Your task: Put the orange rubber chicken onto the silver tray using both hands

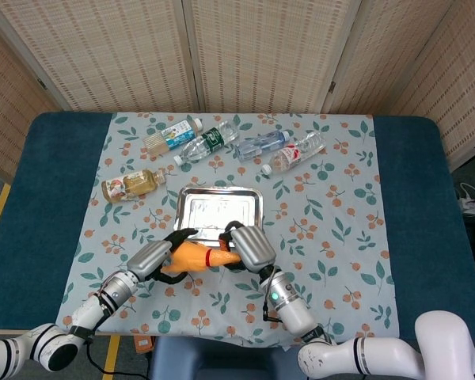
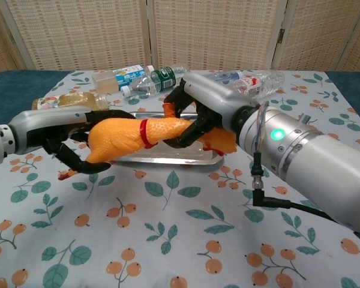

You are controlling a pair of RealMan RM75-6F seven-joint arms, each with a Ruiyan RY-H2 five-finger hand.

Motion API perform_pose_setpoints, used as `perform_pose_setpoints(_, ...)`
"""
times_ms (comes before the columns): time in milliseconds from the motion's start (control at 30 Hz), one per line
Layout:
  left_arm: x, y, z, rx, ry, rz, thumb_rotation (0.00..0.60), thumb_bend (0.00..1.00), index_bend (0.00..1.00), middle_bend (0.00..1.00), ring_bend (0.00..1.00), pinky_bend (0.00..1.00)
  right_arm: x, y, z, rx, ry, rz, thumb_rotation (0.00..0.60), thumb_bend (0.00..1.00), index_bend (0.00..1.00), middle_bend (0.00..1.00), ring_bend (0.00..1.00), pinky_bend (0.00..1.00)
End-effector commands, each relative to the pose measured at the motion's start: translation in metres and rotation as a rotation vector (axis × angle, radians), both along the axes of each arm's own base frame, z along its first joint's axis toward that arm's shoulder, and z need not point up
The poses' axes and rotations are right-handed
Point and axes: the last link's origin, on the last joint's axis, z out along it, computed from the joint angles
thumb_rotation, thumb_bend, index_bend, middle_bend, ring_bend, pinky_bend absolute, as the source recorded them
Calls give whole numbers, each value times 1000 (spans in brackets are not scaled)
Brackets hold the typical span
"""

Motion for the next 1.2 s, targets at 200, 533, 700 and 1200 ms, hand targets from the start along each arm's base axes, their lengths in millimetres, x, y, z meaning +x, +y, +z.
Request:
perform_pose_setpoints(200, 1, 2, 0, 66, -71, 76, 600, 564, 690, 616, 545, 710, 0, 1, 0, 1, 1, 0, 600, 376, 954, 634, 833, 1000)
perform_pose_setpoints(533, 3, 1, 2, 194, -53, 32, 600, 834, 894, 960, 869, 1000, 0, 1, -1, 5, 7, -3, 600, 377, 953, 634, 833, 1000)
perform_pose_setpoints(700, 5, -1, 4, 209, -48, 22, 600, 801, 902, 960, 872, 1000, 1, 2, -1, 9, 1, -3, 600, 377, 953, 634, 833, 1000)
perform_pose_setpoints(1200, 15, -10, 23, 45, -160, -69, 600, 320, 0, 0, 0, 83, -8, 1, 8, -26, 13, -13, 600, 372, 955, 641, 833, 1000)
